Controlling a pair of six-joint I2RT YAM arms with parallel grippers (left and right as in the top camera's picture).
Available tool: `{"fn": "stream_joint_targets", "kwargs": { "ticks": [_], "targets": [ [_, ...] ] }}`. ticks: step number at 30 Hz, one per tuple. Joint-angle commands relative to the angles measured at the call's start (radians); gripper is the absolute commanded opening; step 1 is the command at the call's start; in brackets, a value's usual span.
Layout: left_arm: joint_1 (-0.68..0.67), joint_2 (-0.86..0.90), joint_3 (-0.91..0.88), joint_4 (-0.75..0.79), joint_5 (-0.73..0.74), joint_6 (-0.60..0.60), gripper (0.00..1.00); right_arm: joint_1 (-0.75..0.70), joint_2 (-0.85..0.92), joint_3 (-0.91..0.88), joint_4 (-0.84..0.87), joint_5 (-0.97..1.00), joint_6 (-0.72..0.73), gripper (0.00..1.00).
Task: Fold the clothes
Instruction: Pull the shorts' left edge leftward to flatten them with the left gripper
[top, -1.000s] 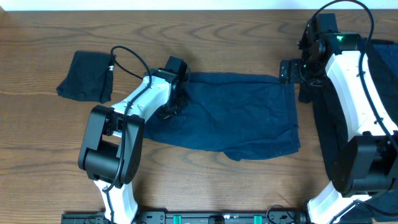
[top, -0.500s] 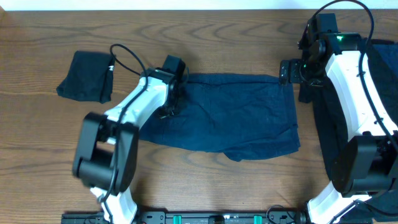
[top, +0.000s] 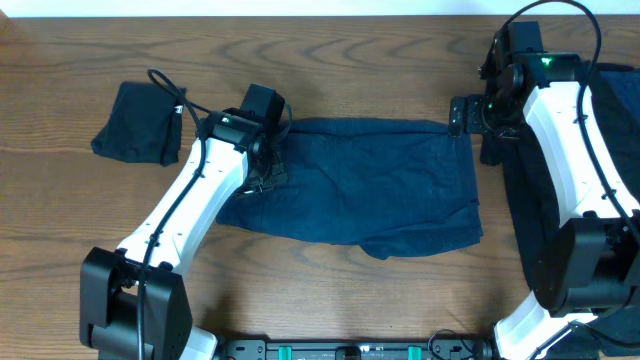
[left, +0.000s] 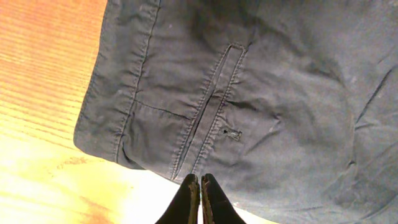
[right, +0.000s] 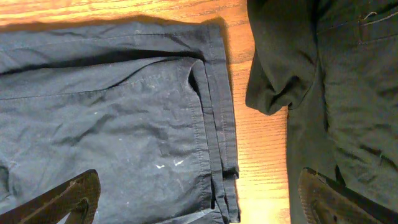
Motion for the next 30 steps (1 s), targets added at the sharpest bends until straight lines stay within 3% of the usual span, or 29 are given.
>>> {"fn": "stream_joint_targets", "kwargs": {
  "ticks": [1, 15, 20, 21, 23, 25, 27, 30],
  "targets": [
    [0.008, -0.002, -0.012, 0.010, -0.015, 0.027, 0.06, -0.007, 0.009, 0.003, 0.000, 0.003, -0.004, 0.99],
    [0.008, -0.002, -0.036, 0.017, -0.049, 0.021, 0.06, -0.007, 0.009, 0.003, 0.017, -0.011, -0.003, 0.99],
    [0.008, -0.002, -0.064, 0.062, -0.049, 0.007, 0.06, -0.007, 0.009, 0.002, -0.006, -0.145, 0.000, 0.99],
    [0.008, -0.002, -0.071, 0.076, -0.049, 0.006, 0.06, -0.006, 0.009, -0.006, 0.005, -0.172, 0.000, 0.91],
    [0.008, -0.002, -0.083, 0.097, -0.049, 0.007, 0.07, -0.005, 0.009, -0.021, 0.014, -0.186, 0.029, 0.58],
    [0.008, 0.000, -0.085, 0.101, -0.049, 0.007, 0.07, -0.006, 0.009, -0.045, 0.034, -0.184, 0.074, 0.16],
    [0.008, 0.000, -0.085, 0.101, -0.049, 0.008, 0.07, -0.005, 0.009, -0.078, 0.070, -0.184, 0.093, 0.03],
    [0.008, 0.000, -0.085, 0.100, -0.049, 0.008, 0.06, -0.006, 0.009, -0.143, 0.146, -0.182, 0.095, 0.01]
  ]
}}
